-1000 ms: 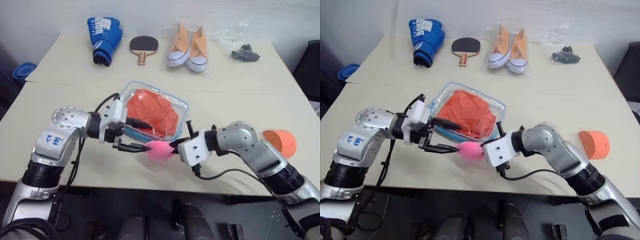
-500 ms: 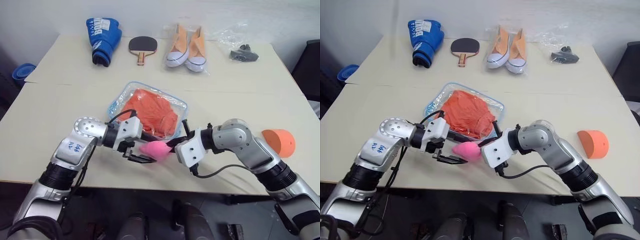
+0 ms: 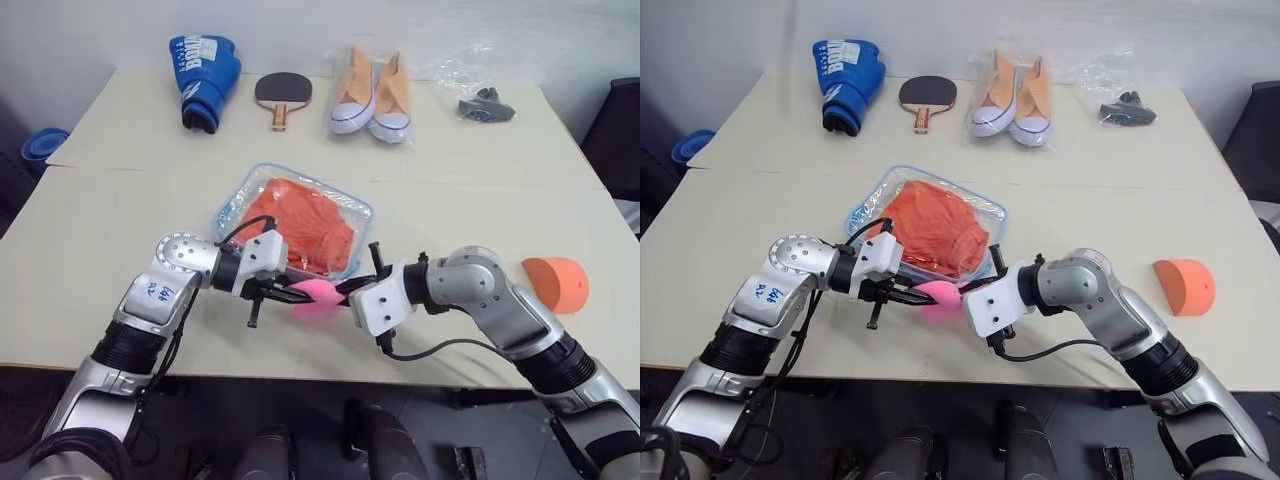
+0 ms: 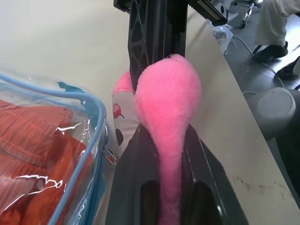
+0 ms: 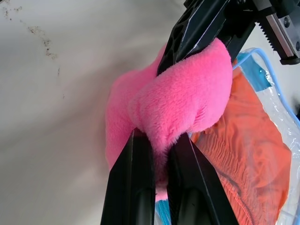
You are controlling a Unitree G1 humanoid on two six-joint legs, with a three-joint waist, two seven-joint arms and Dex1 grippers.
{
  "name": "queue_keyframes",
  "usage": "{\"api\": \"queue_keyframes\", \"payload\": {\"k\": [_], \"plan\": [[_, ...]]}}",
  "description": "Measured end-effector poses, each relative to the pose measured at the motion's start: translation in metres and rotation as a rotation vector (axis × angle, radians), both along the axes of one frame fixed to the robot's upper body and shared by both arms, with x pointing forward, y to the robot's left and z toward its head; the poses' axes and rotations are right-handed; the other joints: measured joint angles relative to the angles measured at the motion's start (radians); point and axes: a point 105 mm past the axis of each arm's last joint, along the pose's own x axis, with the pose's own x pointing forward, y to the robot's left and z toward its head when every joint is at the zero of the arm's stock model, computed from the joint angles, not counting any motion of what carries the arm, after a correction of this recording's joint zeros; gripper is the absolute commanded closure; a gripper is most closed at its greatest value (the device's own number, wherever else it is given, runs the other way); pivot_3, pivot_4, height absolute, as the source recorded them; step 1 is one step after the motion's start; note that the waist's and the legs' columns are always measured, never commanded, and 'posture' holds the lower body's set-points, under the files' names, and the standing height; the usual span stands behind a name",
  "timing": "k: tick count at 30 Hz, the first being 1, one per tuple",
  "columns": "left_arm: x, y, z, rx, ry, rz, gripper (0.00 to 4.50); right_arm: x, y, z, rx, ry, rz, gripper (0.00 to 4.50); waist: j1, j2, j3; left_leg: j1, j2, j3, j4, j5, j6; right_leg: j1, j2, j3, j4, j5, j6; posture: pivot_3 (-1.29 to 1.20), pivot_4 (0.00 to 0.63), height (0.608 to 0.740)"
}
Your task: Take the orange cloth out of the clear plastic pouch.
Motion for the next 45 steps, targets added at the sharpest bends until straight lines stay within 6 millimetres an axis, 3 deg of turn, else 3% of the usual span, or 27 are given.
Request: {"api": "queue_keyframes", "payload": {"k": [1, 7, 11, 17, 25, 28, 33, 38, 41, 45], "plan": [[0.0, 0.0, 0.001, 0.0, 0.0, -0.003, 4.44, -0.002, -0.001, 0.0, 0.016, 0.03, -0.009, 3.62, 0.001, 0.0, 0.0, 0.0, 0.0, 0.0, 0.0, 0.0, 0.0, 0.0, 0.0, 0.0, 0.0, 0.0, 0.0, 0.0, 0.15, 0.74], [0.001, 0.01, -0.001, 0.043, -0.034, 0.011, 4.44, -0.013, -0.013, 0.012, 0.138, 0.202, -0.081, 1.58, 0.004, 0.0, 0.0, 0.0, 0.0, -0.001, 0.0, 0.0, 0.0, 0.0, 0.0, 0.0, 0.0, 0.0, 0.0, 0.0, 0.15, 0.74], [-0.003, 0.014, -0.007, 0.046, -0.037, 0.006, 4.44, -0.006, -0.024, 0.02, 0.177, 0.177, -0.151, 0.29, 0.004, 0.0, 0.0, 0.0, 0.0, -0.001, 0.0, 0.0, 0.0, 0.0, -0.001, 0.0, 0.0, 0.0, 0.0, 0.0, 0.15, 0.74], [-0.014, 0.019, -0.009, 0.061, -0.053, -0.034, 4.44, 0.015, -0.032, 0.01, 0.148, 0.102, -0.203, 0.29, -0.004, 0.0, 0.0, 0.0, 0.0, 0.0, 0.0, 0.0, 0.0, 0.0, 0.0, 0.001, 0.0, 0.0, 0.0, 0.0, 0.15, 0.74], [-0.013, 0.02, -0.006, 0.055, -0.063, -0.019, 4.44, 0.042, -0.009, -0.007, 0.13, 0.049, -0.186, 0.29, -0.018, 0.0, 0.0, 0.0, 0.0, 0.0, -0.001, 0.0, 0.0, 0.0, 0.0, 0.001, 0.0, 0.0, 0.0, 0.0, 0.15, 0.74], [-0.012, 0.02, -0.006, 0.054, -0.064, -0.015, 4.44, 0.045, 0.001, -0.009, 0.142, 0.06, -0.173, 0.89, -0.019, 0.0, 0.0, 0.0, 0.001, 0.0, -0.001, 0.0, 0.0, 0.0, -0.001, 0.0, 0.0, 0.0, 0.0, 0.0, 0.15, 0.74], [-0.011, 0.019, -0.004, 0.05, -0.066, 0.0, 4.44, 0.051, 0.009, -0.007, 0.155, 0.054, -0.158, 2.56, -0.019, 0.0, 0.0, 0.0, 0.001, -0.001, -0.001, 0.0, 0.0, 0.0, -0.001, 0.0, 0.0, 0.0, 0.0, 0.0, 0.15, 0.74], [-0.012, 0.016, -0.002, 0.048, -0.077, 0.0, 4.44, 0.052, 0.008, -0.01, 0.142, 0.044, -0.15, 2.56, -0.02, 0.001, 0.0, 0.0, 0.001, -0.001, -0.001, 0.0, 0.0, 0.0, -0.001, 0.001, 0.0, 0.0, 0.0, 0.0, 0.15, 0.74], [-0.012, 0.017, -0.002, 0.048, -0.072, 0.009, 4.44, 0.049, 0.008, -0.01, 0.132, 0.041, -0.128, 3.18, -0.02, 0.001, 0.0, 0.0, 0.001, -0.001, -0.001, 0.0, 0.0, 0.0, -0.001, 0.0, 0.0, 0.0, 0.0, 0.0, 0.15, 0.74], [-0.01, 0.017, -0.002, 0.045, -0.071, 0.022, 4.44, 0.047, 0.002, -0.011, 0.102, 0.029, -0.106, 4.49, -0.019, 0.001, 0.0, 0.0, 0.001, -0.001, -0.001, 0.0, 0.0, 0.0, -0.001, 0.0, 0.0, 0.0, 0.0, 0.0, 0.15, 0.74]]}}
